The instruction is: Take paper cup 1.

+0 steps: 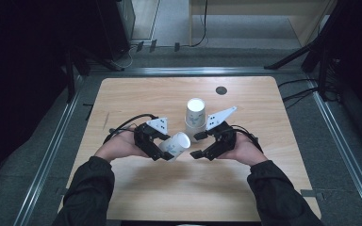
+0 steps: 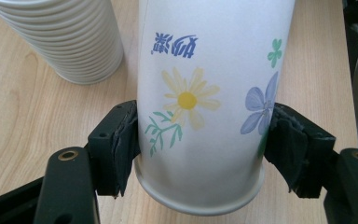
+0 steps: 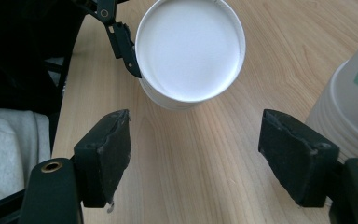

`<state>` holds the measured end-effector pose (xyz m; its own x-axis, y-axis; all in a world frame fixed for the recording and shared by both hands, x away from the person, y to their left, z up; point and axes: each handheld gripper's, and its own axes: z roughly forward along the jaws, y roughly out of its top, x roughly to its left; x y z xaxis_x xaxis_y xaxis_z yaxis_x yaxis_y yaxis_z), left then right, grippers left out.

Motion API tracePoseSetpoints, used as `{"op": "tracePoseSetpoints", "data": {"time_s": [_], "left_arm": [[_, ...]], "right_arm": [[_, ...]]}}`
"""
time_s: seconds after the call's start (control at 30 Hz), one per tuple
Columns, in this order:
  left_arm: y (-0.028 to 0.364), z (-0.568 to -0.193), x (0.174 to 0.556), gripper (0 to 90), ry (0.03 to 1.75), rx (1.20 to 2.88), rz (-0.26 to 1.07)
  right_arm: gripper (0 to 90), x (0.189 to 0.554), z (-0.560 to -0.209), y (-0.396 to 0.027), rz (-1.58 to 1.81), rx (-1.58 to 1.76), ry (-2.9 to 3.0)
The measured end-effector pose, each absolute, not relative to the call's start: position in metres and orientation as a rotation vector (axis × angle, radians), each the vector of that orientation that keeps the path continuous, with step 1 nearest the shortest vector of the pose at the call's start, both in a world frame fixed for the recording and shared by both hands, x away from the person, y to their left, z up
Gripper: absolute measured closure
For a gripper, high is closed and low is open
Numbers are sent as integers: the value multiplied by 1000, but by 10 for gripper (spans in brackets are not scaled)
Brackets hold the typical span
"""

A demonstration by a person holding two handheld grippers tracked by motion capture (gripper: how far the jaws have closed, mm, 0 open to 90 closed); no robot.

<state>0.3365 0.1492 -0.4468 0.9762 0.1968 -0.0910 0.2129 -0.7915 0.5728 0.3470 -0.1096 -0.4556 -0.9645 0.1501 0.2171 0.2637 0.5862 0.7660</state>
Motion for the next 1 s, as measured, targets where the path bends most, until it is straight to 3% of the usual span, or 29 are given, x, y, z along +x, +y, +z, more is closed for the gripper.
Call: {"op": "tracePoseSetpoints", "data": {"time_s": [0.3, 0.67, 1.0], "left_arm": [[131, -456, 330, 299, 235, 2625, 13], [123, -453, 327, 303, 217, 2630, -38], [121, -454, 326, 294, 223, 2616, -54]], "right_arm": [[254, 343, -460, -101, -1325, -347, -2698], [256, 339, -468, -88, -1284, -314, -2701], [339, 337, -470, -81, -1273, -274, -2684]]}}
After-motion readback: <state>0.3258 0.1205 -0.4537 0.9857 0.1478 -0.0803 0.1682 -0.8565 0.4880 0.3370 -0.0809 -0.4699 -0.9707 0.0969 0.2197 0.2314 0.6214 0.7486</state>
